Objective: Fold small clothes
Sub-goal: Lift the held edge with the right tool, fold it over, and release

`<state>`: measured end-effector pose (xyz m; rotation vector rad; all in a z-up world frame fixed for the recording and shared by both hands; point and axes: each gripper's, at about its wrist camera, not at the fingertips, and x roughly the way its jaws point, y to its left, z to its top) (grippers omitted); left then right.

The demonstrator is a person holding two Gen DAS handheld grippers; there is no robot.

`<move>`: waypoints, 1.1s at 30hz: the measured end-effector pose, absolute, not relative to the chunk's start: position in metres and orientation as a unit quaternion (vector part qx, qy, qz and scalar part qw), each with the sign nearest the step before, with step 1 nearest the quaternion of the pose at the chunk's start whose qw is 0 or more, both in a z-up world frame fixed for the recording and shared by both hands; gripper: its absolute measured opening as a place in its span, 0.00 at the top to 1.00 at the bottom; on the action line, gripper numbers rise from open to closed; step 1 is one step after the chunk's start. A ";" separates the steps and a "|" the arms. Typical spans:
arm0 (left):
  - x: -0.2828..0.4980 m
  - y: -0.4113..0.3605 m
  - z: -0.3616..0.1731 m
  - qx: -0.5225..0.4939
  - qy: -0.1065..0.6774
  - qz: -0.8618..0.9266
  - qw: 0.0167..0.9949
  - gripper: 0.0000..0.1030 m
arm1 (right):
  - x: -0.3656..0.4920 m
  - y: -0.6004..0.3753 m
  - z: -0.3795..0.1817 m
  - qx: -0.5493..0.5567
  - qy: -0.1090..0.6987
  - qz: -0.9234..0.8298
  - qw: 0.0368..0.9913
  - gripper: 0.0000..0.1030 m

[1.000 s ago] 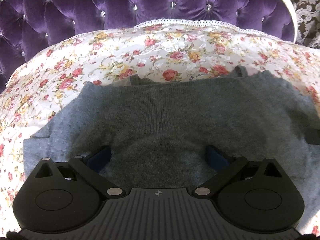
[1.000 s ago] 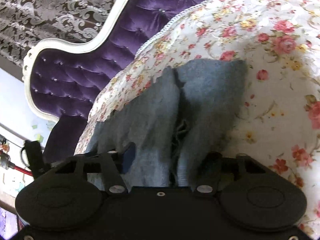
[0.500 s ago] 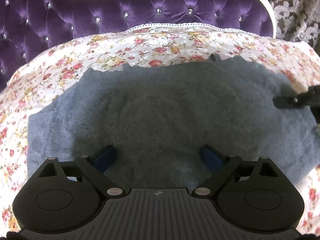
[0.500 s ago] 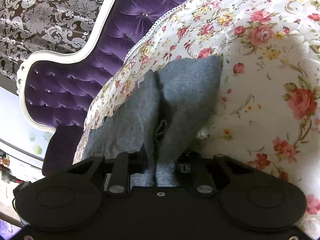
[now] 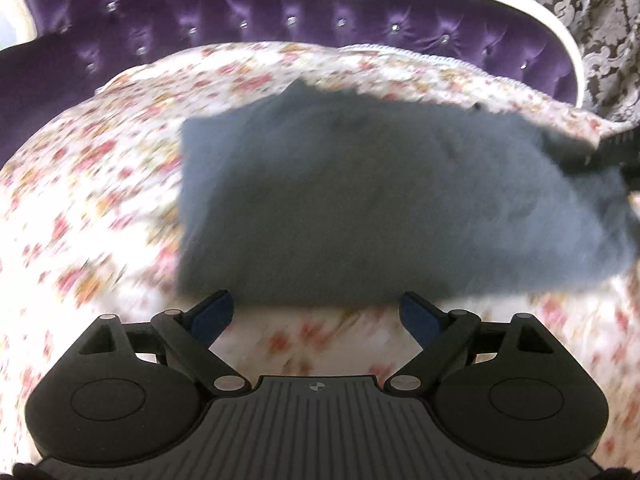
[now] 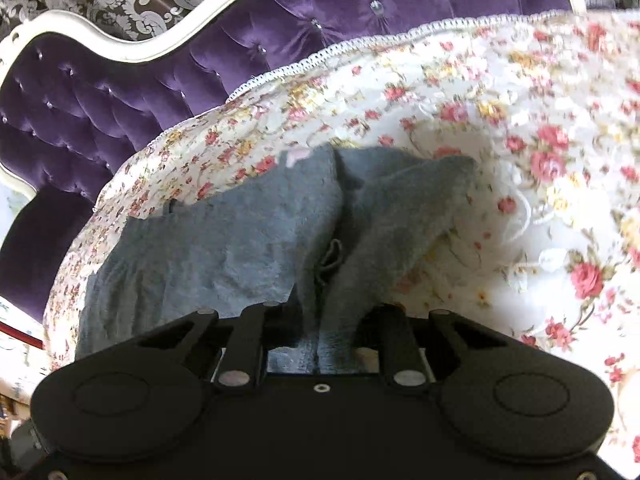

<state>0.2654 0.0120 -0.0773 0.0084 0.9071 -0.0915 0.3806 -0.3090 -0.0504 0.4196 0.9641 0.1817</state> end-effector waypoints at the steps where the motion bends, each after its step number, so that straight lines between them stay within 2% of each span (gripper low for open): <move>1: 0.261 0.014 -0.079 0.004 0.438 -0.043 0.898 0.12 | 0.381 -0.304 -0.044 0.192 0.458 0.085 0.864 0.74; 5: 0.247 0.008 -0.081 0.028 0.423 -0.048 0.904 0.11 | 0.384 -0.279 -0.014 0.161 0.452 0.088 0.873 0.74; 13: 0.222 0.012 -0.083 0.008 0.411 -0.076 0.908 0.11 | 0.416 -0.181 0.039 0.101 0.453 0.153 0.873 0.74; 20: 0.205 0.020 -0.086 -0.001 0.403 -0.082 0.911 0.11 | 0.448 -0.078 0.016 0.067 0.482 0.190 0.853 0.74; 27: 0.199 0.024 -0.088 -0.020 0.394 -0.078 0.915 0.10 | 0.454 -0.017 -0.017 0.020 0.515 0.195 0.834 0.74; 30: 0.196 0.023 -0.090 -0.021 0.390 -0.075 0.918 0.09 | 0.450 -0.003 -0.020 0.005 0.520 0.215 0.827 0.65; 32: 0.195 0.023 -0.090 -0.019 0.388 -0.074 0.919 0.08 | 0.446 0.001 -0.016 0.014 0.510 0.246 0.824 0.55; 33: 0.195 0.022 -0.091 -0.016 0.387 -0.074 0.919 0.08 | 0.444 0.001 -0.014 0.027 0.504 0.267 0.821 0.46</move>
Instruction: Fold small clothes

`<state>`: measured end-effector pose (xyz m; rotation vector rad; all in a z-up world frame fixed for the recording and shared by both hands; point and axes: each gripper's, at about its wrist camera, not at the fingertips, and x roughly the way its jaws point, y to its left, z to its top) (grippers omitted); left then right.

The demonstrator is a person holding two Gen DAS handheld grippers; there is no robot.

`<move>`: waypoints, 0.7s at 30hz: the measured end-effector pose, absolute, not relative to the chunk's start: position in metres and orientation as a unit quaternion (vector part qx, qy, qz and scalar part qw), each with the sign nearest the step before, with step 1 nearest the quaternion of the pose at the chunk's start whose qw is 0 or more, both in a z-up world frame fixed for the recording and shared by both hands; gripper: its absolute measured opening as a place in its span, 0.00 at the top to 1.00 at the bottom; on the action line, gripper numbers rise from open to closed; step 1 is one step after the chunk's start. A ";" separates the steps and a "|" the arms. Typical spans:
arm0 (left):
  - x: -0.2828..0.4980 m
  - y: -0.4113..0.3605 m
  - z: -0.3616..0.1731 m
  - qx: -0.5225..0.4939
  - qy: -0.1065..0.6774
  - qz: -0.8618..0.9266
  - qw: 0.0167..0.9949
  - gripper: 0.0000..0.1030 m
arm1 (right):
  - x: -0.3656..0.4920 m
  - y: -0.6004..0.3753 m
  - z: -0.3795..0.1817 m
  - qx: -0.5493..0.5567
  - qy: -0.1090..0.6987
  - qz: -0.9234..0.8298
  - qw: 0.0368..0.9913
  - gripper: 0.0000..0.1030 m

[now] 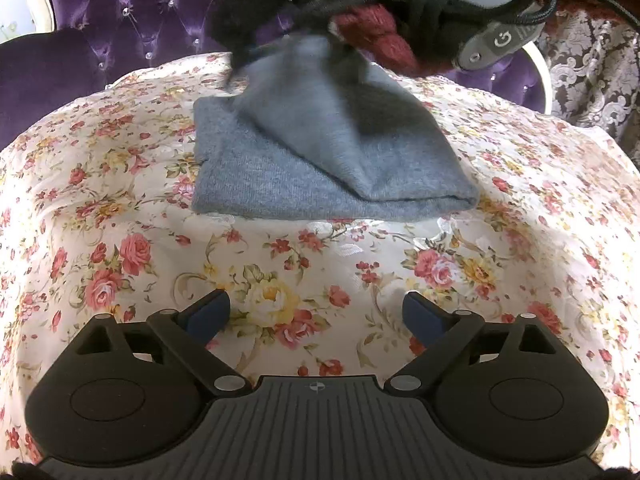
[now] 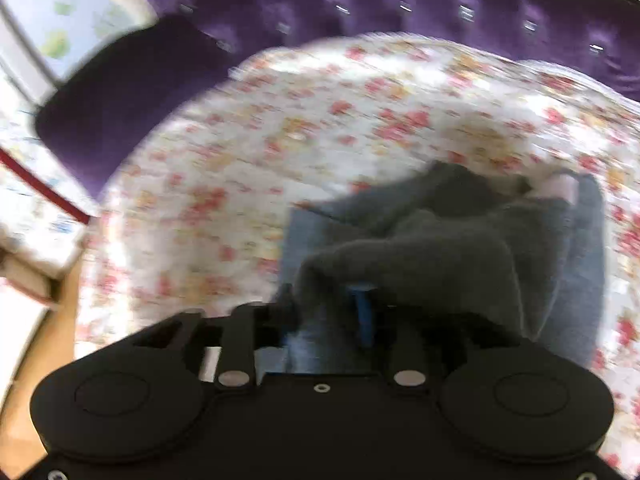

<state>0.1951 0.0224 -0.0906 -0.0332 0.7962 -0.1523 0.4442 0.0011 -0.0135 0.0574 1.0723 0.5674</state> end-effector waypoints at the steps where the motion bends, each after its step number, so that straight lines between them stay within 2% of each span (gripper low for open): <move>1: 0.195 0.022 -0.091 -0.014 0.387 -0.074 0.919 0.08 | 0.443 0.001 -0.011 0.042 0.499 0.285 0.817 0.44; 6: 0.195 0.023 -0.088 -0.012 0.389 -0.080 0.918 0.08 | 0.433 -0.021 0.017 0.090 0.452 0.329 0.824 0.44; 11: 0.196 0.036 -0.076 -0.039 0.392 -0.093 0.915 0.09 | 0.426 -0.080 0.034 0.135 0.408 0.293 0.854 0.42; 18: 0.211 0.049 -0.030 -0.032 0.329 -0.086 0.940 0.09 | 0.412 -0.144 0.015 0.122 0.397 0.210 0.885 0.40; 19: 0.216 0.050 -0.024 -0.031 0.320 -0.085 0.943 0.09 | 0.411 -0.150 0.009 0.122 0.398 0.202 0.887 0.36; 21: 0.232 0.050 -0.014 -0.023 0.307 -0.078 0.948 0.09 | 0.411 -0.160 -0.001 0.127 0.401 0.190 0.887 0.34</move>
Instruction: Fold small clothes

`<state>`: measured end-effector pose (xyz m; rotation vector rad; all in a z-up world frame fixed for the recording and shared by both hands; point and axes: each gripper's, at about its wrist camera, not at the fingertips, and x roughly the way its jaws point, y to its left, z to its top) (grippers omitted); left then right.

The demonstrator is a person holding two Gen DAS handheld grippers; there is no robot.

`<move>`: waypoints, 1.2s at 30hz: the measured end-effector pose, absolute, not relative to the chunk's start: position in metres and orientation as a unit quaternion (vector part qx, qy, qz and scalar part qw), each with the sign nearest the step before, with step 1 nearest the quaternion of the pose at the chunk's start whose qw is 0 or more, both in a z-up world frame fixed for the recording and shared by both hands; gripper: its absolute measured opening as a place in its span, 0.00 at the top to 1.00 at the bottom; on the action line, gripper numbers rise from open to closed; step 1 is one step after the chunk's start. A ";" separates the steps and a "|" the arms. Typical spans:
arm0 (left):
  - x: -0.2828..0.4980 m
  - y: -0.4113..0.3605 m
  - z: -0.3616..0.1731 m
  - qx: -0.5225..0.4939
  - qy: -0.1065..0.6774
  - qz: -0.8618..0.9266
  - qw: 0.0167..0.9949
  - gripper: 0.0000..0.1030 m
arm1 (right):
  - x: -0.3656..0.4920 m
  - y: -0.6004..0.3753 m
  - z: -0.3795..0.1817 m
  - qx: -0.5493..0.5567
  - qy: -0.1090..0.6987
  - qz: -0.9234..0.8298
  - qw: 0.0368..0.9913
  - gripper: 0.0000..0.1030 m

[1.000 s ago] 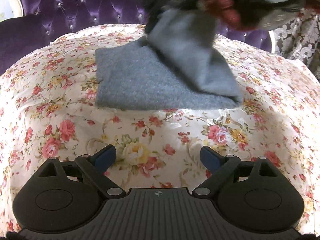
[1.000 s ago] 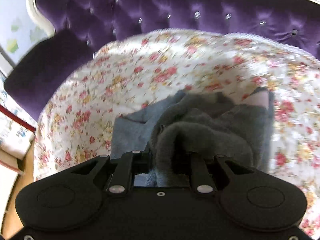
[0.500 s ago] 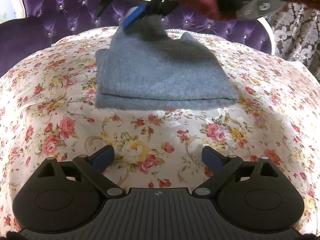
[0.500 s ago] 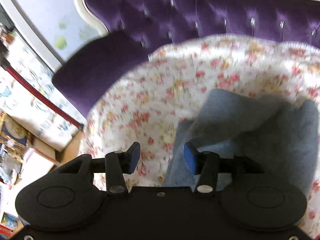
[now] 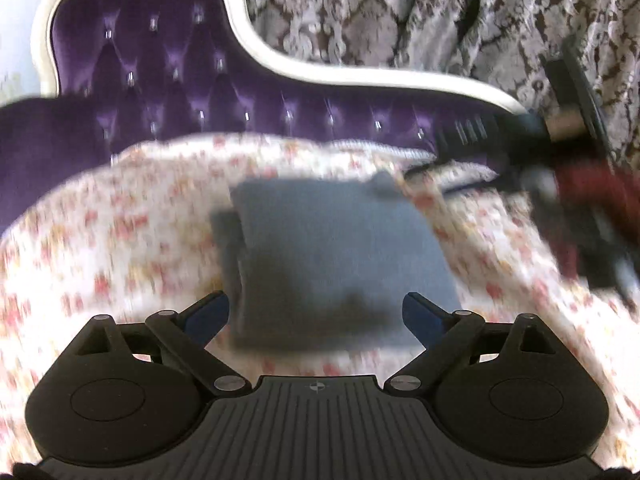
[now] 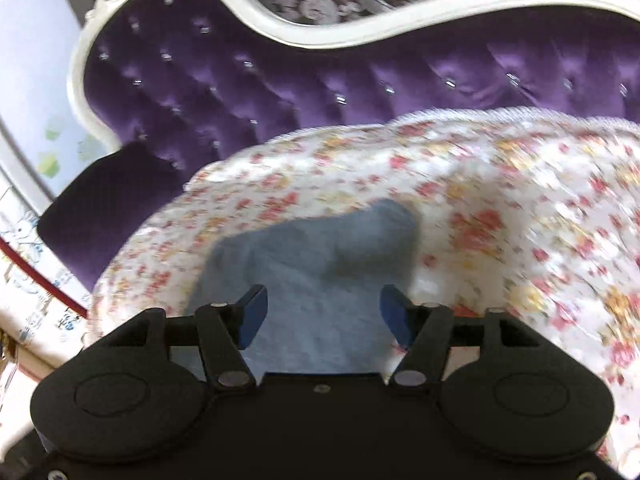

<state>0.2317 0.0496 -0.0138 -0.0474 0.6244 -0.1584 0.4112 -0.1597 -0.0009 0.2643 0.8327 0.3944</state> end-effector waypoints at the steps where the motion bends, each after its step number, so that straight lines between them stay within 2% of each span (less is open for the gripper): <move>1: 0.240 0.049 -0.011 -0.019 0.299 -0.072 0.951 0.09 | 0.411 -0.165 -0.005 0.129 0.401 0.184 0.888 0.34; 4: 0.272 0.047 -0.012 -0.009 0.300 -0.046 0.953 0.09 | 0.413 -0.165 -0.019 0.118 0.400 0.166 0.893 0.34; 8: 0.305 0.048 -0.037 -0.009 0.339 -0.014 0.940 0.09 | 0.410 -0.152 -0.041 0.074 0.411 0.159 0.895 0.34; 13: 0.310 0.061 -0.082 0.000 0.403 -0.004 0.915 0.06 | 0.396 -0.127 -0.054 0.006 0.399 0.187 0.897 0.34; 14: 0.305 0.067 -0.086 -0.018 0.396 -0.012 0.918 0.06 | 0.394 -0.124 -0.052 -0.005 0.397 0.196 0.897 0.34; 17: 0.299 0.081 -0.079 -0.049 0.401 -0.029 0.914 0.07 | 0.393 -0.123 -0.045 -0.024 0.389 0.213 0.896 0.32; 20: 0.299 0.100 -0.069 -0.108 0.404 -0.054 0.907 0.08 | 0.400 -0.139 -0.040 0.017 0.389 0.223 0.894 0.22; 24: 0.299 0.123 -0.058 -0.190 0.395 -0.079 0.895 0.08 | 0.411 -0.162 -0.040 0.088 0.393 0.220 0.888 0.22; 30: 0.300 0.115 -0.052 -0.154 0.382 -0.076 0.908 0.11 | 0.406 -0.159 -0.019 0.072 0.335 0.209 0.916 0.22; 36: 0.318 0.121 -0.035 -0.187 0.353 -0.108 0.910 0.12 | 0.412 -0.129 -0.014 0.022 0.323 0.220 0.920 0.23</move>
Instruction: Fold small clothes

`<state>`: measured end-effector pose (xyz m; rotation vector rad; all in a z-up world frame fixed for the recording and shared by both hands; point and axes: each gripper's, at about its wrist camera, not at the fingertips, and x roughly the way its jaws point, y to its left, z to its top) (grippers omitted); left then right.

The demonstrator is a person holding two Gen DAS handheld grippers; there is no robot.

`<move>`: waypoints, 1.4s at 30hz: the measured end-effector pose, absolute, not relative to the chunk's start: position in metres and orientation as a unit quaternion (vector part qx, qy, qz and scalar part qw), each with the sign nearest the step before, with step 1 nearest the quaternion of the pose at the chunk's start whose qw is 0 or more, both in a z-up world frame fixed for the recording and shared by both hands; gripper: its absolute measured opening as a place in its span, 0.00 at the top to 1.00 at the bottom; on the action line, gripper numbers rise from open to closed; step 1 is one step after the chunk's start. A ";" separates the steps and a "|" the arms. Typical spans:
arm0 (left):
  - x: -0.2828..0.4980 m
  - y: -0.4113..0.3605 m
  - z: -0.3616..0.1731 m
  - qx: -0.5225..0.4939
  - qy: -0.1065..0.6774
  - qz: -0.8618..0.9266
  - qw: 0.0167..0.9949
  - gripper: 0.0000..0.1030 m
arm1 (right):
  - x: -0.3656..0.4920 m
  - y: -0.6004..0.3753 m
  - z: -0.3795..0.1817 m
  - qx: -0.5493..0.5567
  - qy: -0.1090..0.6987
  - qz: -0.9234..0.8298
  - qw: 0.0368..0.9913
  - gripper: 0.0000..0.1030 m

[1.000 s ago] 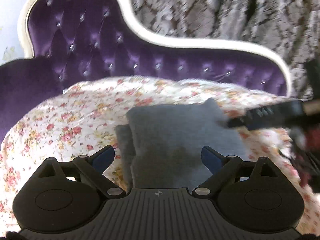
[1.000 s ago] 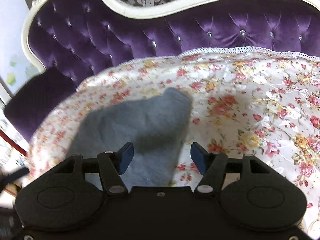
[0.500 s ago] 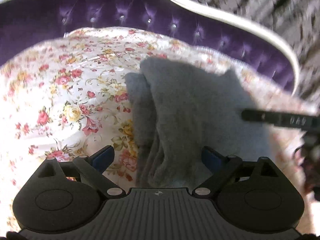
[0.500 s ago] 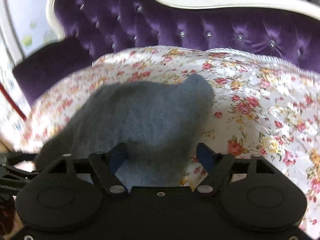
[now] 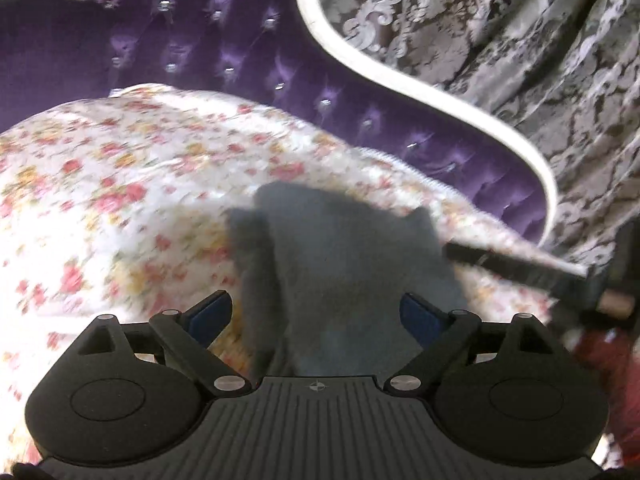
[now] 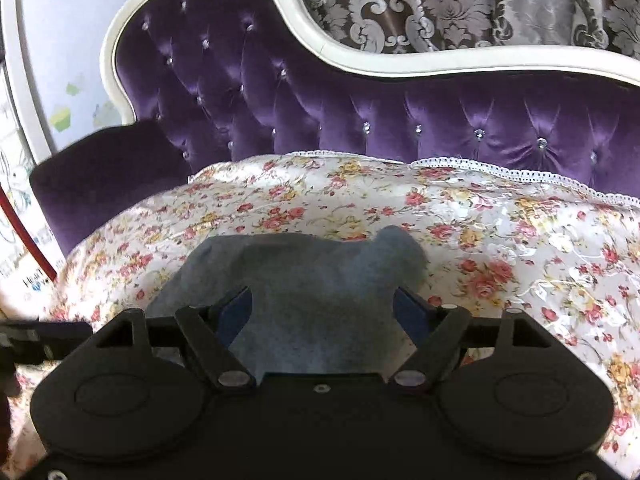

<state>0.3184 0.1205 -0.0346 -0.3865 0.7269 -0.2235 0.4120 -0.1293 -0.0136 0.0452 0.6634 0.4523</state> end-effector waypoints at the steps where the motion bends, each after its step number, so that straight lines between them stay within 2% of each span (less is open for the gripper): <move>1: 0.327 0.123 -0.033 -0.198 0.353 -0.118 0.907 0.13 | 0.413 -0.128 -0.016 0.023 0.323 0.220 0.920 0.23; 3: 0.346 0.128 -0.034 -0.222 0.366 -0.139 0.893 0.15 | 0.412 -0.130 -0.020 0.036 0.326 0.220 0.919 0.23; 5: 0.366 0.130 -0.039 -0.242 0.389 -0.149 0.876 0.25 | 0.410 -0.134 -0.024 0.045 0.328 0.218 0.918 0.23; 9: 0.396 0.133 -0.058 -0.283 0.430 -0.169 0.841 0.32 | 0.406 -0.146 -0.028 0.053 0.333 0.211 0.917 0.23; 13: 0.405 0.129 -0.073 -0.270 0.462 -0.149 0.832 0.42 | 0.402 -0.157 -0.031 0.066 0.336 0.206 0.917 0.23; 19: 0.401 0.127 -0.075 -0.267 0.457 -0.136 0.838 0.42 | 0.398 -0.165 -0.034 0.077 0.337 0.205 0.916 0.23; 21: 0.403 0.121 -0.073 -0.252 0.452 -0.129 0.846 0.57 | 0.396 -0.164 -0.035 0.079 0.338 0.206 0.915 0.23; 22: 0.402 0.119 -0.072 -0.244 0.451 -0.124 0.850 0.70 | 0.396 -0.164 -0.036 0.080 0.339 0.208 0.914 0.23; 23: 0.400 0.116 -0.070 -0.239 0.448 -0.123 0.853 0.77 | 0.395 -0.164 -0.036 0.081 0.340 0.209 0.913 0.23; 24: 0.397 0.116 -0.067 -0.238 0.441 -0.126 0.856 0.81 | 0.395 -0.163 -0.037 0.081 0.340 0.211 0.913 0.23; 28: 0.375 0.123 -0.057 -0.240 0.403 -0.115 0.876 0.84 | 0.393 -0.163 -0.037 0.077 0.342 0.217 0.911 0.23; 29: 0.373 0.126 -0.060 -0.239 0.407 -0.105 0.875 0.91 | 0.393 -0.163 -0.037 0.076 0.342 0.217 0.911 0.23; 30: 0.374 0.128 -0.064 -0.232 0.416 -0.097 0.874 0.91 | 0.394 -0.162 -0.038 0.075 0.344 0.216 0.911 0.23; 31: 0.376 0.129 -0.070 -0.223 0.423 -0.094 0.873 0.90 | 0.396 -0.162 -0.039 0.076 0.346 0.215 0.910 0.23; 32: 0.376 0.131 -0.074 -0.219 0.421 -0.098 0.875 0.81 | 0.398 -0.162 -0.039 0.079 0.348 0.213 0.910 0.23; 36: 0.368 0.144 -0.071 -0.240 0.404 -0.127 0.873 0.67 | 0.404 -0.167 -0.038 0.109 0.348 0.218 0.905 0.22; 37: 0.363 0.147 -0.070 -0.248 0.404 -0.131 0.871 0.58 | 0.407 -0.169 -0.038 0.117 0.350 0.220 0.903 0.22; 38: 0.357 0.150 -0.070 -0.256 0.403 -0.132 0.869 0.44 | 0.409 -0.171 -0.038 0.123 0.352 0.222 0.901 0.22; 40: 0.344 0.153 -0.070 -0.258 0.403 -0.135 0.868 0.21 | 0.416 -0.173 -0.040 0.135 0.358 0.229 0.895 0.21; 42: 0.334 0.152 -0.071 -0.249 0.410 -0.144 0.866 0.21 | 0.423 -0.176 -0.046 0.151 0.370 0.233 0.886 0.20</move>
